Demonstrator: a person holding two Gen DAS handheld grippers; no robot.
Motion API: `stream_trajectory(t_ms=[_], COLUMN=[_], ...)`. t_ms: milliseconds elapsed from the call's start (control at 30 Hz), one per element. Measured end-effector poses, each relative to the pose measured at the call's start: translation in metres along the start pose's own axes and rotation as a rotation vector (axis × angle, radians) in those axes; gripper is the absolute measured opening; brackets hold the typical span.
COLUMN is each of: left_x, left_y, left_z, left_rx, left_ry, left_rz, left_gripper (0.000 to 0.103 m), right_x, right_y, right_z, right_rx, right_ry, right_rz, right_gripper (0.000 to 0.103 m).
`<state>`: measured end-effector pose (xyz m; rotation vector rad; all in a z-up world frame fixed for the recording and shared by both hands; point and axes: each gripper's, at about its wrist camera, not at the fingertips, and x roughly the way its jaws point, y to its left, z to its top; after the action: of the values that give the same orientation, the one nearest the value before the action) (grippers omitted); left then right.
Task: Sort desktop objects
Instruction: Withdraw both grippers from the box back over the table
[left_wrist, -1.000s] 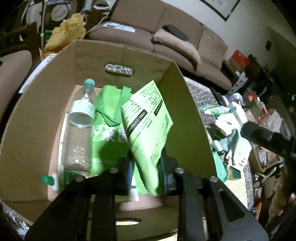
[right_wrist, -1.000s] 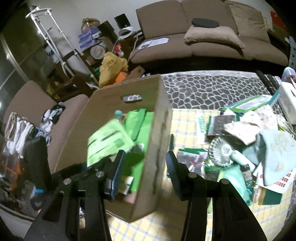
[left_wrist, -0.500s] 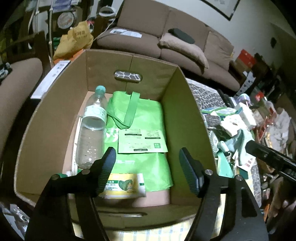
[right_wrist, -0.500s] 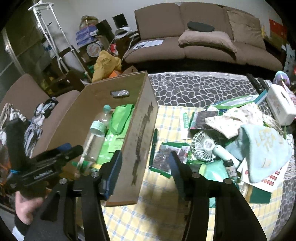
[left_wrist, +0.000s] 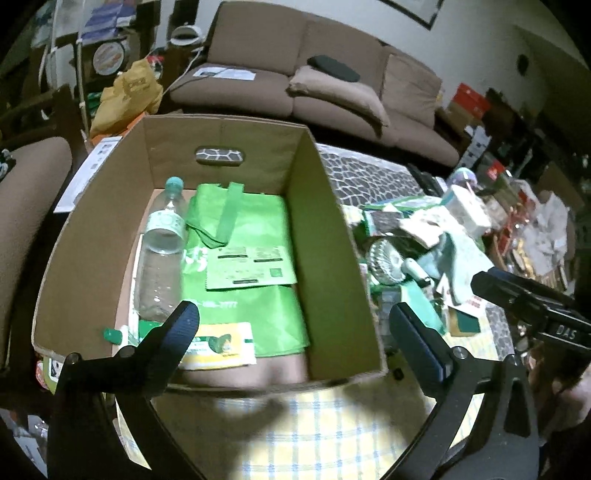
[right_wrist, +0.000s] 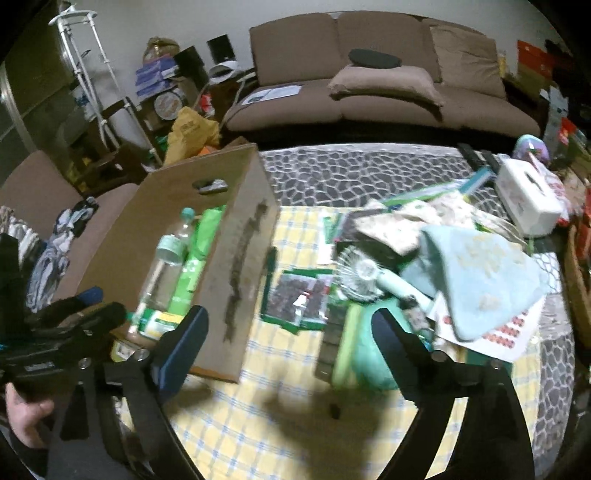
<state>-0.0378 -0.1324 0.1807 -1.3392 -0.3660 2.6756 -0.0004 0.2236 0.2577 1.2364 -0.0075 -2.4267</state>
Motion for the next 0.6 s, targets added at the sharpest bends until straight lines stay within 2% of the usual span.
stream_trajectory(t_ms=[67, 333, 600], left_x=[-0.003, 0.006, 0.015], left_y=[-0.009, -0.058, -0.106], left_z=[-0.005, -0.038, -0.056], left_rx=[0.009, 0.083, 0.146], left_ry=[-0.003, 0.029, 0.037], left_rz=[-0.012, -0.058, -0.069], left_gripper=[0.103, 0.103, 0.103], right_x=[-0.002, 0.005, -0.008], right_y=[-0.007, -0.054, -0.09], right_z=[-0.012, -0.058, -0.079], right_rx=[-0.016, 0.057, 0.083], right_ry=[-0.005, 0.051, 0.036], right_rz=[-0.033, -0.067, -0.126], right_gripper=[0.099, 0.099, 0.099])
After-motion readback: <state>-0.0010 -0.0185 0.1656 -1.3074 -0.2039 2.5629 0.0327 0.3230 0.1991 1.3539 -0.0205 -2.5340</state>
